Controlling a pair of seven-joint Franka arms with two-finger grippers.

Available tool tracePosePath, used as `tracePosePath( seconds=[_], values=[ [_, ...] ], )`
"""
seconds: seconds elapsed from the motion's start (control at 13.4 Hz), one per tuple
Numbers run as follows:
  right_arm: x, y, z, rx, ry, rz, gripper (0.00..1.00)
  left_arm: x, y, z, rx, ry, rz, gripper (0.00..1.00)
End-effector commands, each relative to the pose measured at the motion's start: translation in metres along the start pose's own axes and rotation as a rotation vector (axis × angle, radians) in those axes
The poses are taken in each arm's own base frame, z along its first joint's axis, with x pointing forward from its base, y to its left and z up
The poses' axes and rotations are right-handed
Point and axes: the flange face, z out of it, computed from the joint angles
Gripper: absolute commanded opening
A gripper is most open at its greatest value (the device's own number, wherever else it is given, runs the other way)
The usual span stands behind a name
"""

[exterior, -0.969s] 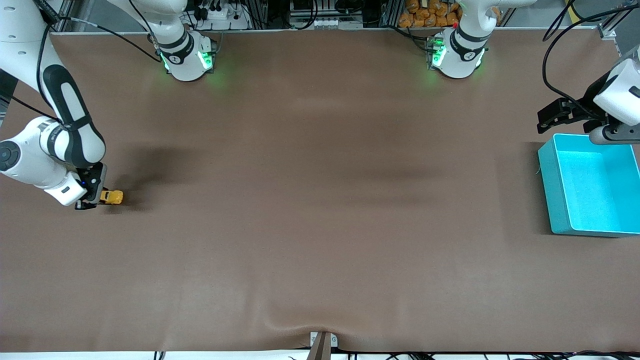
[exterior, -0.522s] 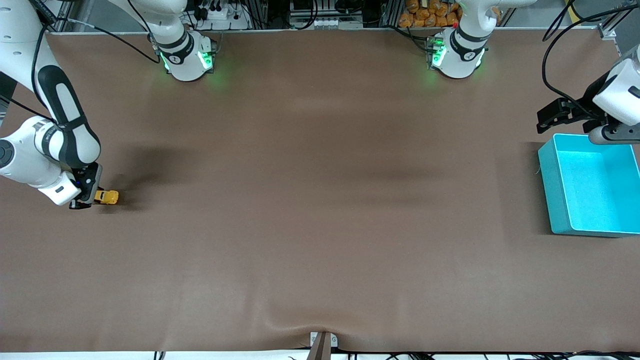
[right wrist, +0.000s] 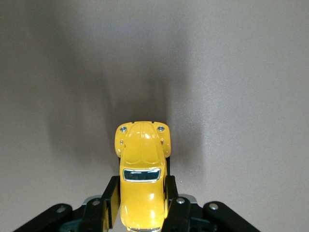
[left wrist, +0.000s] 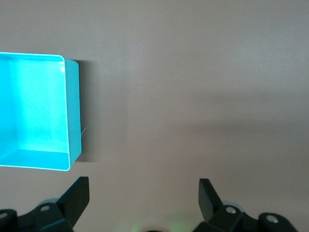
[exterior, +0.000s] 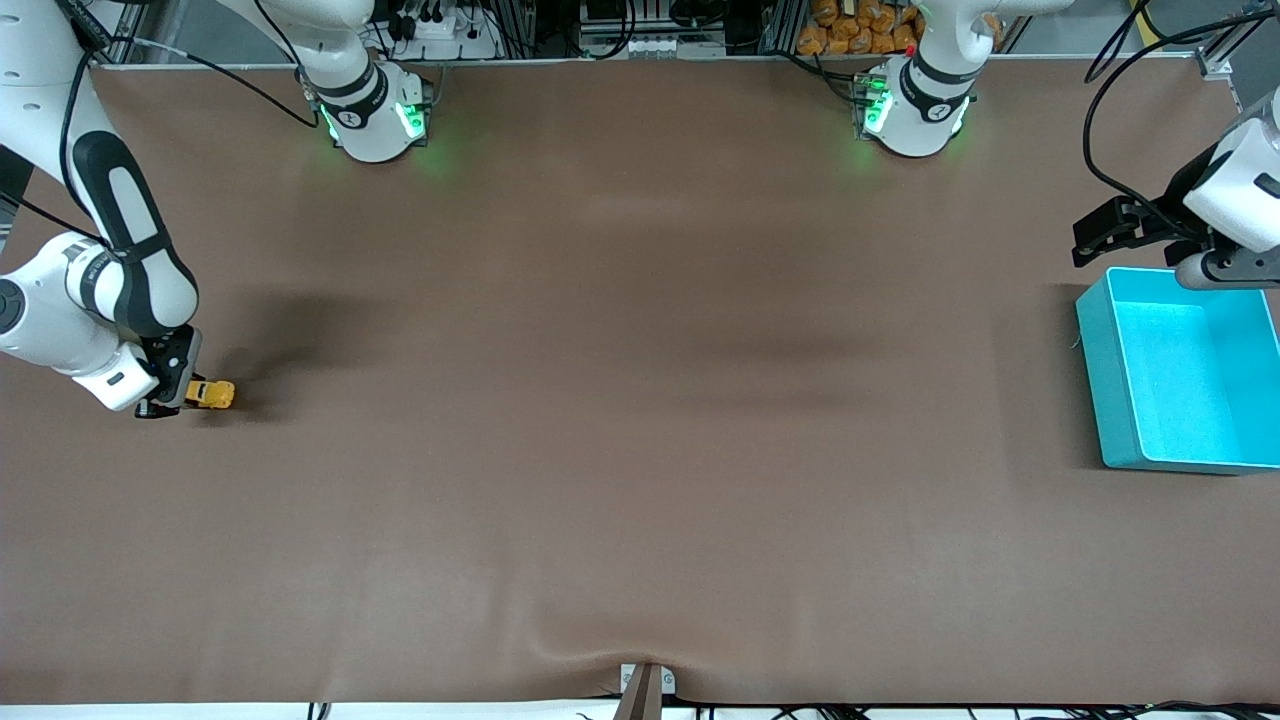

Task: Wind and store yellow beetle car
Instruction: 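Press the car down and drag it backward with the right gripper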

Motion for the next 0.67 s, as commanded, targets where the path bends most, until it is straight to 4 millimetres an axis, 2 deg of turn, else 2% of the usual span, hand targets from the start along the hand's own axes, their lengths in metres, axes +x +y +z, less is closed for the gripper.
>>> tracePosePath(
  seconds=[0.0,0.6],
  values=[
    [-0.0103,-0.0002,0.0271,0.02,0.006,-0.001,0.28,-0.0046,0.0024,-0.0018,-0.005,-0.002,-0.005,1.0],
    [-0.0109,0.0019,0.0279,0.017,0.005,-0.023,0.28,-0.005,0.0009,-0.0026,-0.007,-0.001,0.013,1.0]
  ],
)
